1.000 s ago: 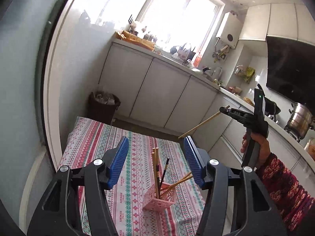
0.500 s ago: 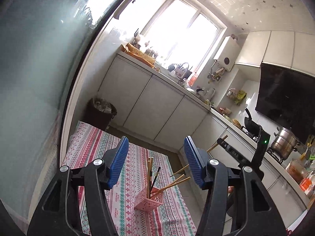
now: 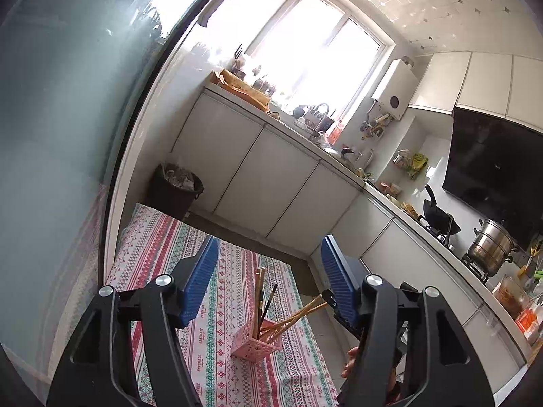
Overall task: Organize utensils
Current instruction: 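Lower the wooden chopstick into the pink cup and open the right tool, then move the right tool to the last two wooden chopsticks at the cloth edge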
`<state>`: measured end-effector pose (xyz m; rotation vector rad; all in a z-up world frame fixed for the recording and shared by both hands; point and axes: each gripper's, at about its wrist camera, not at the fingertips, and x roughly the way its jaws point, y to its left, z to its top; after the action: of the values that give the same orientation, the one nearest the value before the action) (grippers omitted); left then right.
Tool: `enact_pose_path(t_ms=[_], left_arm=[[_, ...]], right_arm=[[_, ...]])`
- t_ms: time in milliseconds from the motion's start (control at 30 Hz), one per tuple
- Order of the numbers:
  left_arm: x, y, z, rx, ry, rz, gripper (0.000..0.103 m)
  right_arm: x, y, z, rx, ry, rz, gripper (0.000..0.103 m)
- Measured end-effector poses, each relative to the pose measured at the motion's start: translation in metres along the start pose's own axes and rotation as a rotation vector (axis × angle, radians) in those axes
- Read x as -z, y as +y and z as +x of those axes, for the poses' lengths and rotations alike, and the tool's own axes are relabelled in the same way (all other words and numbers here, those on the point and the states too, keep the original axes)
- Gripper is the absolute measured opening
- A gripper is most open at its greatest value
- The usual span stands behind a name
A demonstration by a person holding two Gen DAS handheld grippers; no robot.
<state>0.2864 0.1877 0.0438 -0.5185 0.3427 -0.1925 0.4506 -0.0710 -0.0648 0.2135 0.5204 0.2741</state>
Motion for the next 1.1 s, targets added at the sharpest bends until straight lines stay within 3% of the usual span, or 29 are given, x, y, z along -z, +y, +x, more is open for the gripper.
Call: enact_pose_path(t_ms=[100,200,267,300,433,500,633,733,833,933,1000,1100], left_arm=[[0.002,-0.01,0.001,0.015,0.023,0.016,0.068],[0.008,-0.024,0.007,0.022,0.07,0.039,0.084],[0.019,-0.035,0.017,0.031,0.142,0.061,0.095],[0.029,-0.04,0.023,0.036,0.197,0.072,0.096],[0.09,-0.039,0.044,0.033,0.429,0.065,0.096],[0.129,-0.027,0.055,0.013,0.572,0.018,0.096],[0.204,0.004,0.057,-0.053,0.833,-0.111,0.095],[0.246,0.03,0.04,-0.053,0.997,-0.294,0.086],[0.262,0.046,0.02,-0.096,1.043,-0.425,0.081],[0.253,0.04,0.005,-0.176,1.009,-0.37,0.081],[0.239,0.031,-0.005,-0.184,0.958,-0.331,0.083],[0.219,0.019,-0.019,-0.194,0.89,-0.273,0.087]], right_arm=[[-0.004,-0.007,-0.03,0.003,-0.048,0.027,0.072],[0.001,-0.015,-0.061,-0.002,-0.055,0.023,0.079],[0.014,-0.019,-0.082,0.021,-0.024,0.008,0.084],[0.024,-0.021,-0.09,0.011,0.011,-0.004,0.085],[0.073,-0.027,-0.109,-0.029,0.239,-0.054,0.085],[0.104,-0.035,-0.113,-0.072,0.369,-0.013,0.085],[0.168,-0.054,-0.111,-0.197,0.604,0.164,0.085],[0.214,-0.05,-0.102,-0.349,0.808,0.206,0.085],[0.243,-0.036,-0.099,-0.392,0.881,0.159,0.08],[0.254,-0.013,-0.088,-0.4,0.926,0.009,0.066],[0.258,0.003,-0.077,-0.399,0.954,-0.116,0.057],[0.266,0.024,-0.06,-0.374,0.975,-0.295,0.055]])
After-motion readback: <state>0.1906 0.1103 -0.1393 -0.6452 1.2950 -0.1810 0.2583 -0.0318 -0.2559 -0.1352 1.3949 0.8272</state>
